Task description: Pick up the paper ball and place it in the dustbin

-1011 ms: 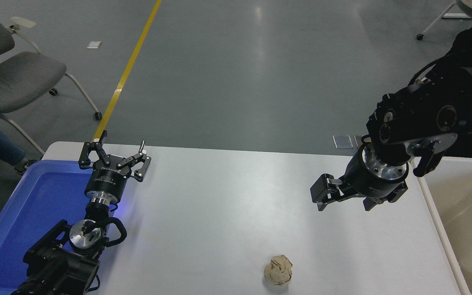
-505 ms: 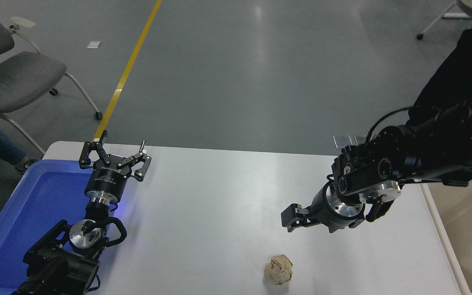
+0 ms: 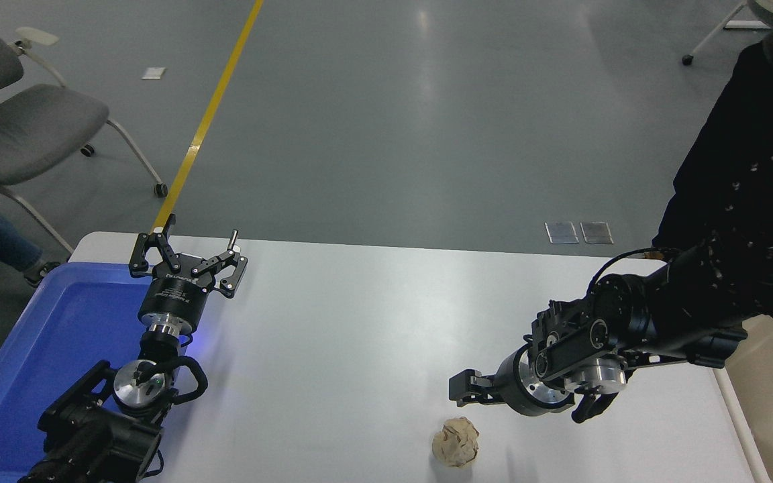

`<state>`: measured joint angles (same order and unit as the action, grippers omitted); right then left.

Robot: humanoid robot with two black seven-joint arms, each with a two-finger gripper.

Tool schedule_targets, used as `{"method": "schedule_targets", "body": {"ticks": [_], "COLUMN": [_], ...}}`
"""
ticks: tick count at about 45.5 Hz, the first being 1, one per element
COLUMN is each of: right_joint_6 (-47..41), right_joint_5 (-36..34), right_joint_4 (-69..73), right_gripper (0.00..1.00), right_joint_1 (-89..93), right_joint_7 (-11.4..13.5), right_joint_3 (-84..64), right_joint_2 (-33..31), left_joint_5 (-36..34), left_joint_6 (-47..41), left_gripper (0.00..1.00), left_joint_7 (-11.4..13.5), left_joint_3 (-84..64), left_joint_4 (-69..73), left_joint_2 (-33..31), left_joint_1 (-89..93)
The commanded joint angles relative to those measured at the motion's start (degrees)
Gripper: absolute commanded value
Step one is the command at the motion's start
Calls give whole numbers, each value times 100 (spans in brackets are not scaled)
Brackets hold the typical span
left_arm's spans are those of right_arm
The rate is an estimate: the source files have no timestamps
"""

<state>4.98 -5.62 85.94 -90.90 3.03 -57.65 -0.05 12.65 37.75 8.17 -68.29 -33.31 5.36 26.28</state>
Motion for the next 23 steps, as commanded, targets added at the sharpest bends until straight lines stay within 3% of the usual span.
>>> {"method": "schedule_targets", "body": {"ticks": [1, 23], "right_joint_6": [319, 635], "right_joint_5": [-106, -88], "right_joint_4": [-25, -262], "right_gripper": [100, 100], "right_joint_1": [318, 863], "right_joint_7": [5, 5], "right_joint_3": [236, 694], "right_joint_2": [5, 5], "left_joint_5": [0, 0], "left_joint_6": [-4, 4], "left_gripper": [99, 99], "left_joint_7": [0, 0], "left_joint_3": [0, 9], "left_joint_4": [0, 0], "left_joint_2": [0, 0], "left_joint_1": [0, 0]}}
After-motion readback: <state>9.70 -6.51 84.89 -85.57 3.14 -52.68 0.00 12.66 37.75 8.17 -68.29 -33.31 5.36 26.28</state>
